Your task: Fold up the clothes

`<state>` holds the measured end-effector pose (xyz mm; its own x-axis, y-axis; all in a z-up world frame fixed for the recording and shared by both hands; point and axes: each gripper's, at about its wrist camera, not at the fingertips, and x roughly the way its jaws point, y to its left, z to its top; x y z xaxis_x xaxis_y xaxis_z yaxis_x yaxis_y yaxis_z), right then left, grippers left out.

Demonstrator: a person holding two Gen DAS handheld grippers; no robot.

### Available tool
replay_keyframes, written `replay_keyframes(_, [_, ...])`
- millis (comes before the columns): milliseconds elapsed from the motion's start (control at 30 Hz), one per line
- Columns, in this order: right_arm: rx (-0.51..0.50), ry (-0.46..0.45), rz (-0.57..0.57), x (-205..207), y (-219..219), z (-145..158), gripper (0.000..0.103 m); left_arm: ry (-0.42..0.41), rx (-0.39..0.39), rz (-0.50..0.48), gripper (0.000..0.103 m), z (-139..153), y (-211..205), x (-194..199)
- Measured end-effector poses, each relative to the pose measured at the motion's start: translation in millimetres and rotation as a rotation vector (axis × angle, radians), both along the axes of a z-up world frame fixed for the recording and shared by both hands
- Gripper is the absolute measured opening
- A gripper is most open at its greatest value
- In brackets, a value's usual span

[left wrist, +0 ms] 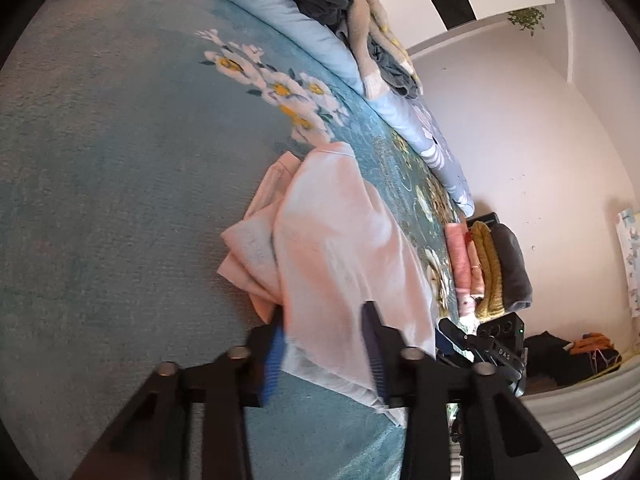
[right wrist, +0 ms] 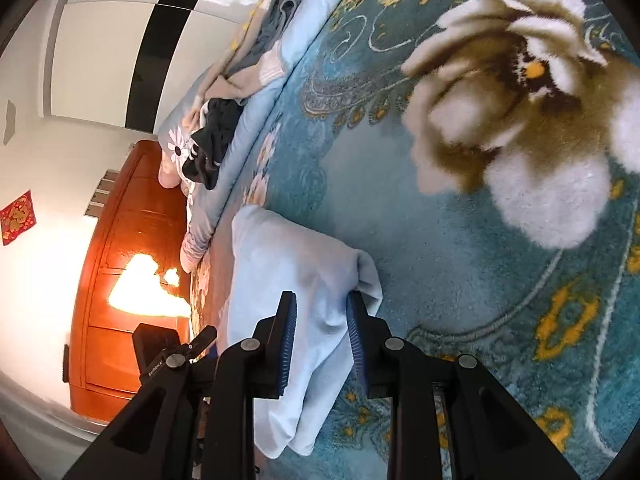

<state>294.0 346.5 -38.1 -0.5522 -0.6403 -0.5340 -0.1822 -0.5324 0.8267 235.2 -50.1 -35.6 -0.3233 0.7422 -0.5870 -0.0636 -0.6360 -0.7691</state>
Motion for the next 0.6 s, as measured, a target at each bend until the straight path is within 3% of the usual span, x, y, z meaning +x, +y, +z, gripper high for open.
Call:
replay_keyframes(200, [-0.032, -0.009, -0.055, 1.4, 8.2, -4.1, 0.026, -0.004, 0.039, 0.028, 0.013, -3.4, -9.7, 1.5])
replay_keyframes(600, [-0.086, -0.008, -0.092, 2.2, 12.6, -8.8, 0.026, -0.049, 0.073, 0.059, 0.012, -17.2, -18.6, 3.2])
